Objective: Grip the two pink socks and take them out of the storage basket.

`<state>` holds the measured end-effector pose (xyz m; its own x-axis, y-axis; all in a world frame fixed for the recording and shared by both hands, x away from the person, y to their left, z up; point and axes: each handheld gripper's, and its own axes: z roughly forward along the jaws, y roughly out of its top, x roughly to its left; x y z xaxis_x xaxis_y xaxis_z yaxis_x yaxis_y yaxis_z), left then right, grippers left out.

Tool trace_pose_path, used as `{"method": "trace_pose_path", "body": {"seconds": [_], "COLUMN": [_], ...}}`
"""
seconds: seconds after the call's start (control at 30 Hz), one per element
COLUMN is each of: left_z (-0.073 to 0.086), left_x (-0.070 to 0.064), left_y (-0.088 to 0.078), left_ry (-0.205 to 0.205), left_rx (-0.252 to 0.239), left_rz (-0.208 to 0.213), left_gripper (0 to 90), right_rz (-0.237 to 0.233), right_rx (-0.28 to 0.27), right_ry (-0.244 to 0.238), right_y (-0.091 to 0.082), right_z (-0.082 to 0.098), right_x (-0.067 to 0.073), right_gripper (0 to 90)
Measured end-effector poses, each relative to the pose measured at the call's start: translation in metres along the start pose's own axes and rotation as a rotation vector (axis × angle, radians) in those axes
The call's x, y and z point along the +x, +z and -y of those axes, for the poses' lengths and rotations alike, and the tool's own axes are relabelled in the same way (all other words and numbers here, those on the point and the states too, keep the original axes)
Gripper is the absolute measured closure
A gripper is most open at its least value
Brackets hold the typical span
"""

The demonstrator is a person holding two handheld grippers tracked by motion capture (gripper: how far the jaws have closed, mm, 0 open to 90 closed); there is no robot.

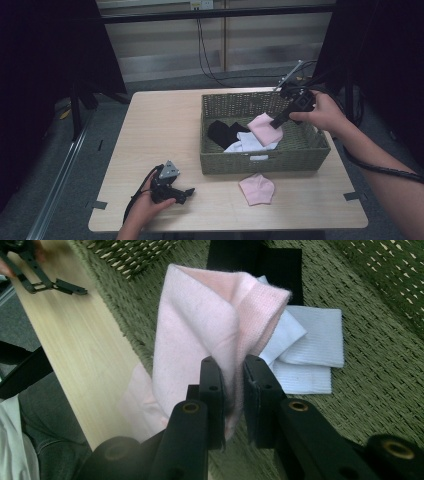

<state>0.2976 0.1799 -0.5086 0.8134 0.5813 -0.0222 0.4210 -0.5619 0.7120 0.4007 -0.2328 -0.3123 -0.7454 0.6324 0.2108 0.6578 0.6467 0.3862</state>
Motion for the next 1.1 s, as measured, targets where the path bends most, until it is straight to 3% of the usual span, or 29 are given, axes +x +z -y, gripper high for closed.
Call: {"method": "trace_pose_path", "body": {"seconds": [0.5,1.1], "left_z": [0.000,0.000], "left_x": [0.000,0.000], "left_y": [0.000,0.000], "left_ry": [-0.001,-0.002], "left_rx": [0.000,-0.002], "left_rz": [0.000,-0.001], "left_gripper": [7.1,7.1], "right_rz": [-0.020,-0.089], "right_rx": [0.001,0.014], "right_ry": [-0.050,-0.145], "right_y": [-0.018,-0.006], "right_z": [0.007,0.025], "right_x": [0.022,0.059], "right_gripper": [79.9,79.7]}}
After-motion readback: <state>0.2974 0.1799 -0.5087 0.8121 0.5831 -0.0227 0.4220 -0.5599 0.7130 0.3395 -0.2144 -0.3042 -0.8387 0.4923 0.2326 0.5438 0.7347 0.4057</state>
